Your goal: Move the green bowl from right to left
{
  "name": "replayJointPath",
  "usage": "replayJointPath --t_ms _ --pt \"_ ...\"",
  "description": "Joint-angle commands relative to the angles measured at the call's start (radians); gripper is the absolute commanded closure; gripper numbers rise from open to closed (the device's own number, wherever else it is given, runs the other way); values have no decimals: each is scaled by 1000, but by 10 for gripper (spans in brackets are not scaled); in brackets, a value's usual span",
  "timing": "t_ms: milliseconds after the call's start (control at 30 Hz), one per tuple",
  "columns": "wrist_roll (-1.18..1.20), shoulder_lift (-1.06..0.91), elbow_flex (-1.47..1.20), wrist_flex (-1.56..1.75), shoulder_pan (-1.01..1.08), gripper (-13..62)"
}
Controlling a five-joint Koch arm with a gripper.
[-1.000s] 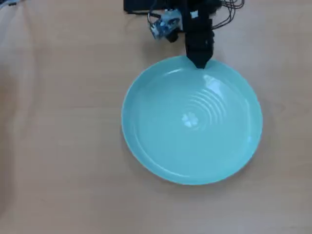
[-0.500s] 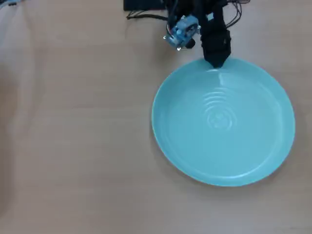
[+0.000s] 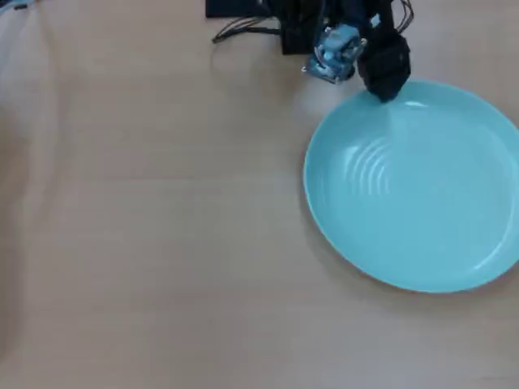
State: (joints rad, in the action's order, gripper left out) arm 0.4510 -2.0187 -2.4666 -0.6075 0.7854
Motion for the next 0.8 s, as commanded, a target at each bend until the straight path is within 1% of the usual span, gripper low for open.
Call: replayJointPath --t_ms 0,467,767 --pt "-23 18 117 100 -41 571" --pt "-20 84 140 106 -193 570" --pt "-18 84 138 117 -207 570"
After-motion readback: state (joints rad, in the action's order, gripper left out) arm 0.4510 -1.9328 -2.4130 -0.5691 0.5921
